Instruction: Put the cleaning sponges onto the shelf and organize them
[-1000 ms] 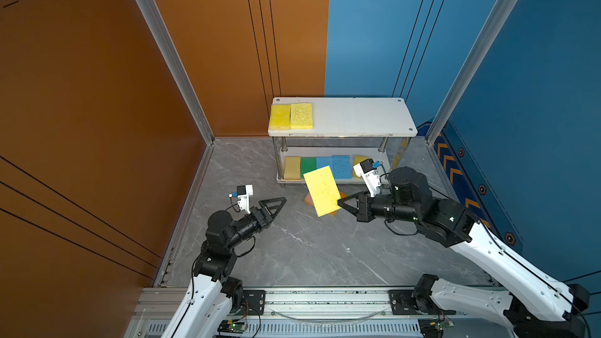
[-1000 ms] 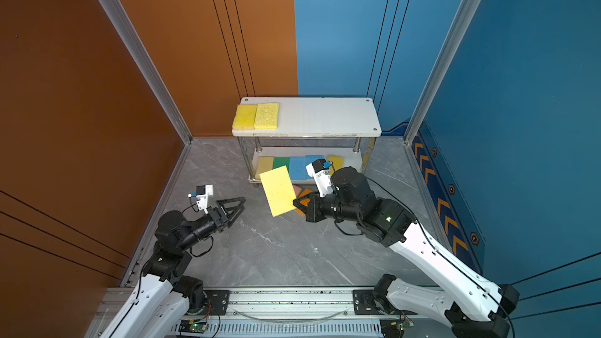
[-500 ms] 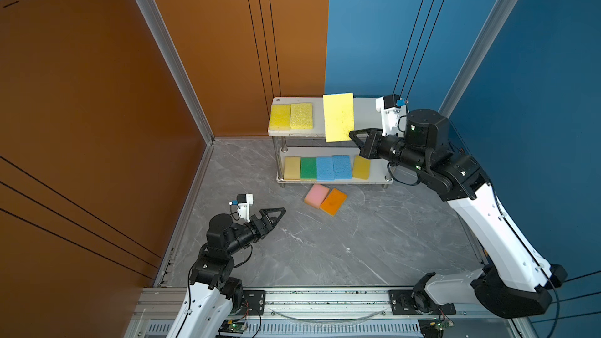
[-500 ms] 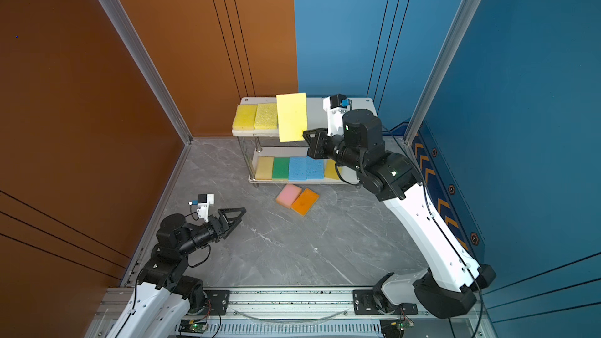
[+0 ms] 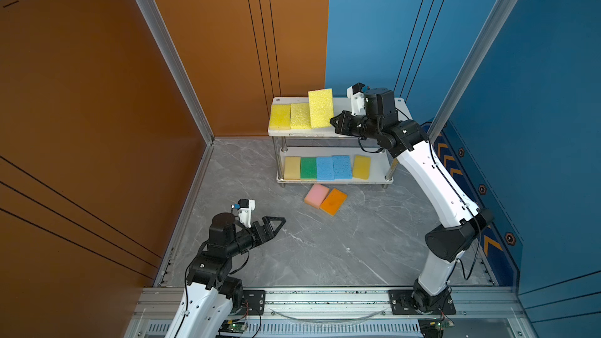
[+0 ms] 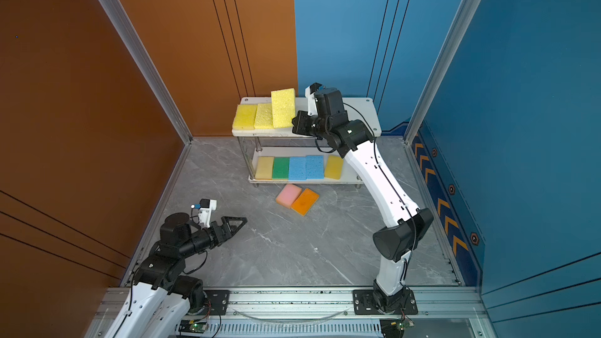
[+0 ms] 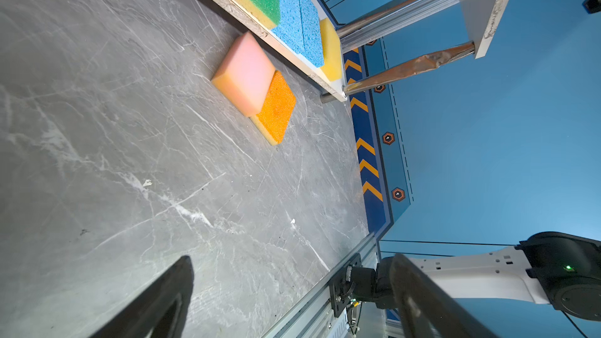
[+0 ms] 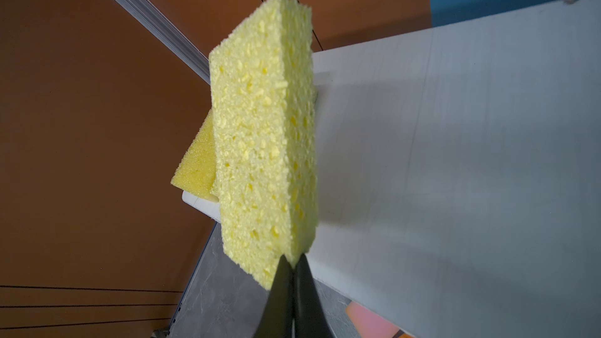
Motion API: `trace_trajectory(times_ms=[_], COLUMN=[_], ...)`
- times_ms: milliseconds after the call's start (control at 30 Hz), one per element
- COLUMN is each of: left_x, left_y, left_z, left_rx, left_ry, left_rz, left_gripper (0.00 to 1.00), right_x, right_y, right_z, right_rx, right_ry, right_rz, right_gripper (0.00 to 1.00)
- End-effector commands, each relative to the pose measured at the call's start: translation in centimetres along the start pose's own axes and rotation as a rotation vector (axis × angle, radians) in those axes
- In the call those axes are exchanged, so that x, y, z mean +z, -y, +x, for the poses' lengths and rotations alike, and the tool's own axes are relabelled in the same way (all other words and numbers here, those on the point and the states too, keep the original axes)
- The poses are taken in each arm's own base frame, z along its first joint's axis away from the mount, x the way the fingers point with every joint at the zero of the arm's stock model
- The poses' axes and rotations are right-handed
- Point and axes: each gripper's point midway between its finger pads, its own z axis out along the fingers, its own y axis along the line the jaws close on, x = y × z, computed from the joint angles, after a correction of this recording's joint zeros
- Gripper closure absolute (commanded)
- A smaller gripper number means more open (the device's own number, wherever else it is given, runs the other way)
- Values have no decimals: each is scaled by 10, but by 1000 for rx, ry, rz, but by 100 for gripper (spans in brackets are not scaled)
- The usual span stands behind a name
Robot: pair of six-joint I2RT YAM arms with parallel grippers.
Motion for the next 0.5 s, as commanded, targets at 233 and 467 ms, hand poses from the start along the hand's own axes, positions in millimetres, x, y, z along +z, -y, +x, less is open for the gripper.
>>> trace_trajectory(times_ms=[233, 467], left_x=[-22, -38], left_y=[31, 36], left_z=[-25, -35], left_rx=[198, 333], left_ry=[33, 60], left_rz=[-42, -123], left_gripper=[5, 1], right_x=[3, -1], right_y=[1, 3], right_z=[-7, -9], right_rx=[26, 33], right_ry=[-4, 0], right_rz=[-17, -18], right_gripper=[99, 100])
